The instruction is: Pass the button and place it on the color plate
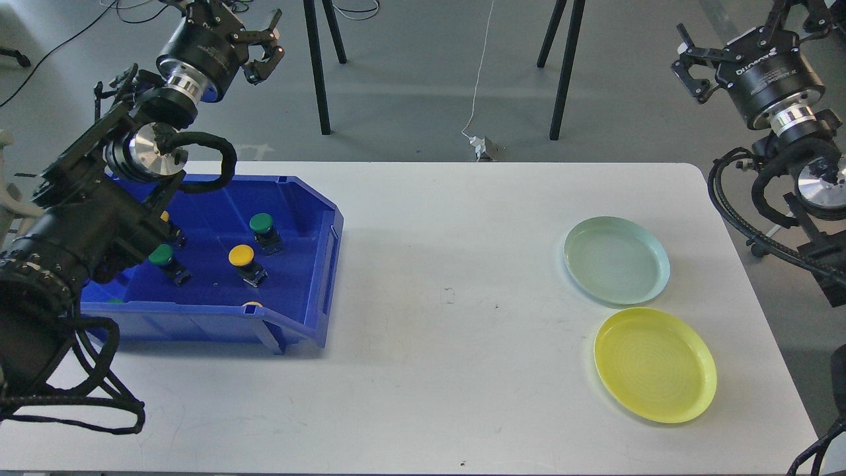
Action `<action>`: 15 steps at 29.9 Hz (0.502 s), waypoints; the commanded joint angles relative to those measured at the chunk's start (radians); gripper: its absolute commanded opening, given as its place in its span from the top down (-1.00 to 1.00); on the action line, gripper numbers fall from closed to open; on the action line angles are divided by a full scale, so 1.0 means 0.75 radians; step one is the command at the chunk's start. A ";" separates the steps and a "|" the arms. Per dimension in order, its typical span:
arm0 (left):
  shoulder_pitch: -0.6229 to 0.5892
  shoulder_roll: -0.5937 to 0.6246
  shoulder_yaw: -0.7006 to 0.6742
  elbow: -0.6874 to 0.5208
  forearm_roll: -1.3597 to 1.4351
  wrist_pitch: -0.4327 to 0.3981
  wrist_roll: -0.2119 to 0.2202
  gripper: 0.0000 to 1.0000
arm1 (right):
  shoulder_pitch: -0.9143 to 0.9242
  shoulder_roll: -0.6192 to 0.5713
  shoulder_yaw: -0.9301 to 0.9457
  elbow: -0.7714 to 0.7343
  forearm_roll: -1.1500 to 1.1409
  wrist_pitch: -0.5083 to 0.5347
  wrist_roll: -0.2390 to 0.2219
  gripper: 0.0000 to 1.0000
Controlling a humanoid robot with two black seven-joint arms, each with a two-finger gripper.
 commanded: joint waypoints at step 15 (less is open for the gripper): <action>-0.013 0.174 0.056 -0.229 0.249 0.000 0.003 -1.00 | 0.021 0.008 0.001 0.001 0.000 0.000 0.001 -1.00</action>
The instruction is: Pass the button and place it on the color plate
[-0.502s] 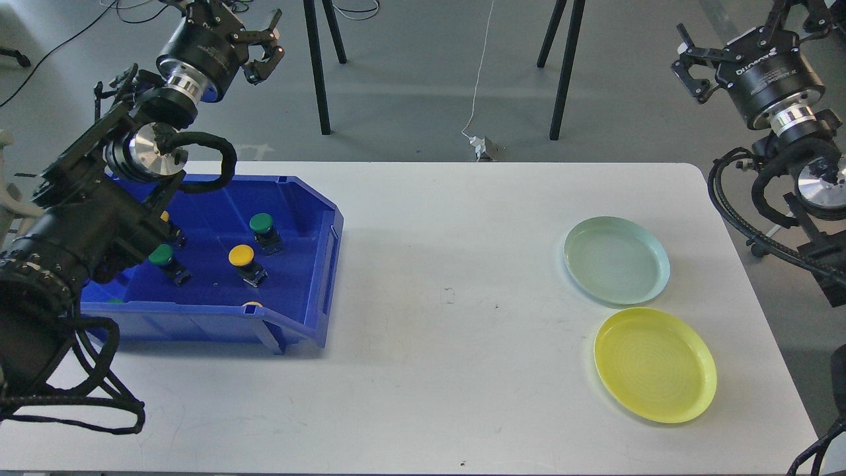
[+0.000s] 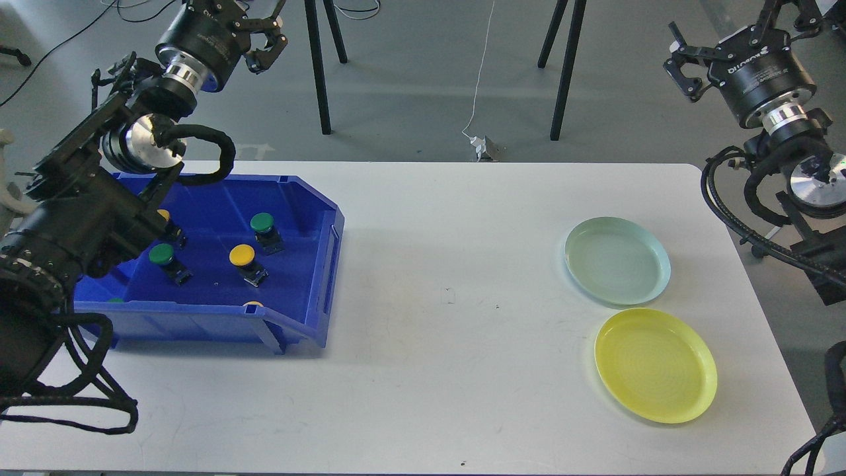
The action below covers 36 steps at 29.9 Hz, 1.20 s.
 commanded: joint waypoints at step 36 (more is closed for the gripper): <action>0.073 0.906 0.674 -0.632 2.074 0.065 -0.069 -0.87 | 0.026 0.001 0.053 0.037 0.000 0.000 0.006 -1.00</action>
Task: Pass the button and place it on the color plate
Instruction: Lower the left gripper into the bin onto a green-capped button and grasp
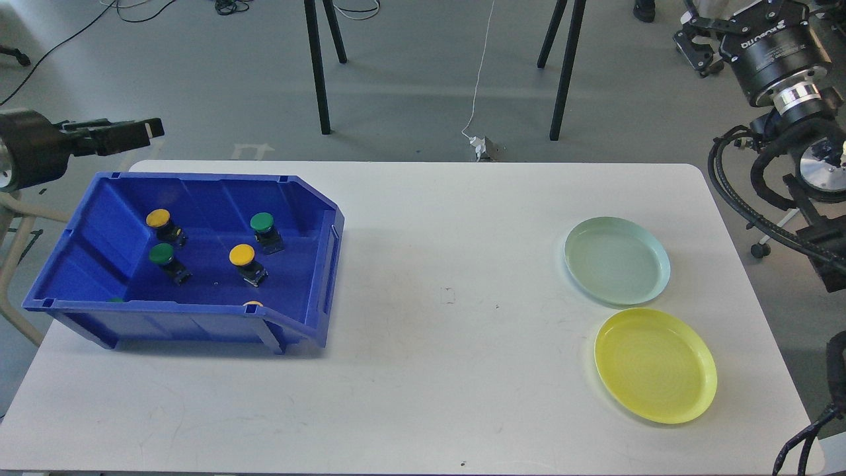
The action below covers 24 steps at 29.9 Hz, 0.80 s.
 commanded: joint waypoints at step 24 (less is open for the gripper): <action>0.162 -0.336 0.188 0.468 0.290 0.086 -0.050 -0.56 | -0.008 0.001 -0.011 -0.004 0.000 0.000 0.000 -1.00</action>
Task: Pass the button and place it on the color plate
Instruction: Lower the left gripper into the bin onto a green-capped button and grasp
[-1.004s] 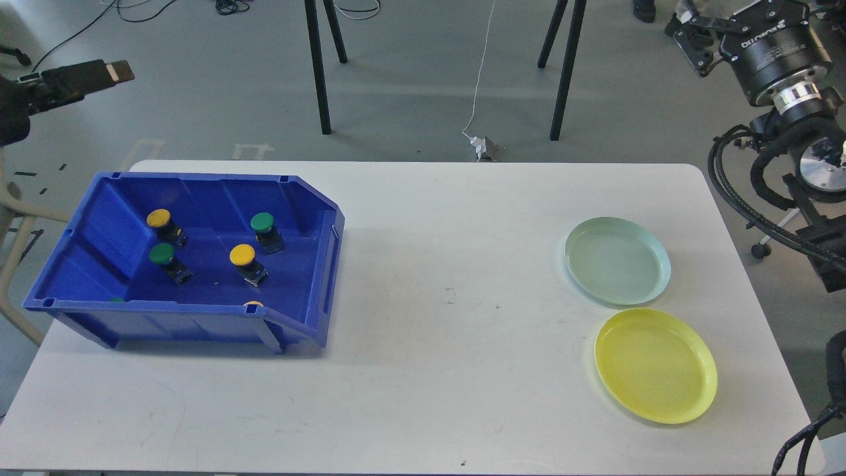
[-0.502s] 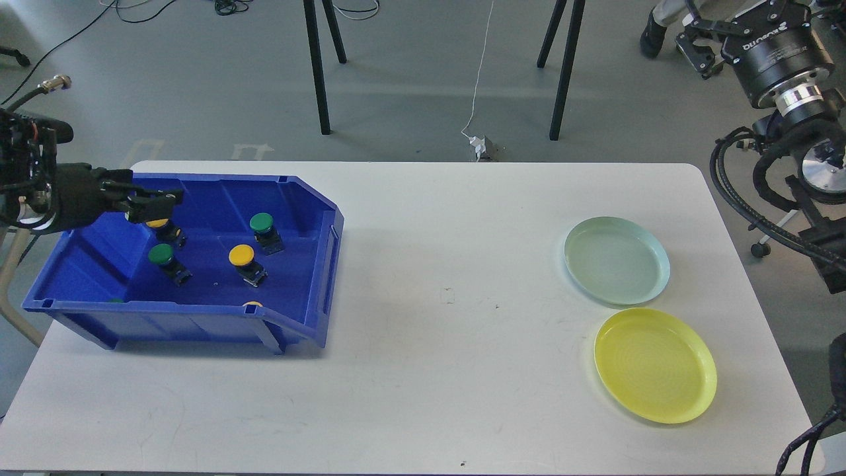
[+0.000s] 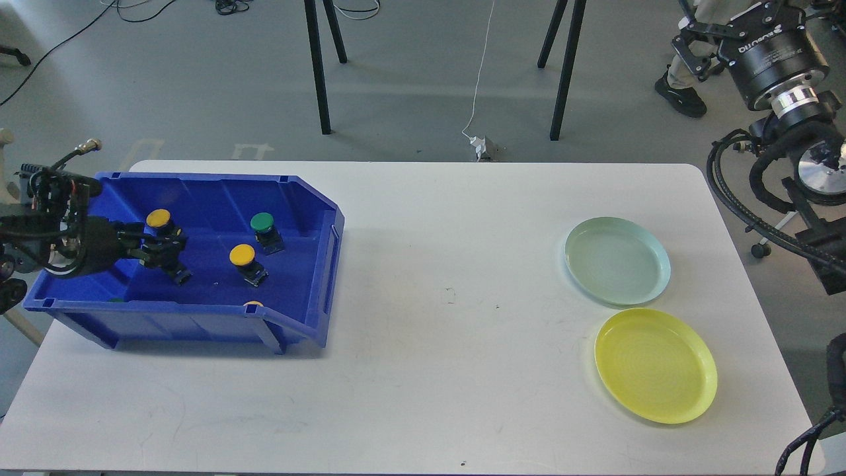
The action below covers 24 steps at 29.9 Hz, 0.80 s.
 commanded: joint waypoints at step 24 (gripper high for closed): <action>0.007 -0.208 0.081 0.310 0.007 0.012 -0.030 -0.56 | -0.002 0.002 -0.004 -0.006 0.000 0.000 0.000 -1.00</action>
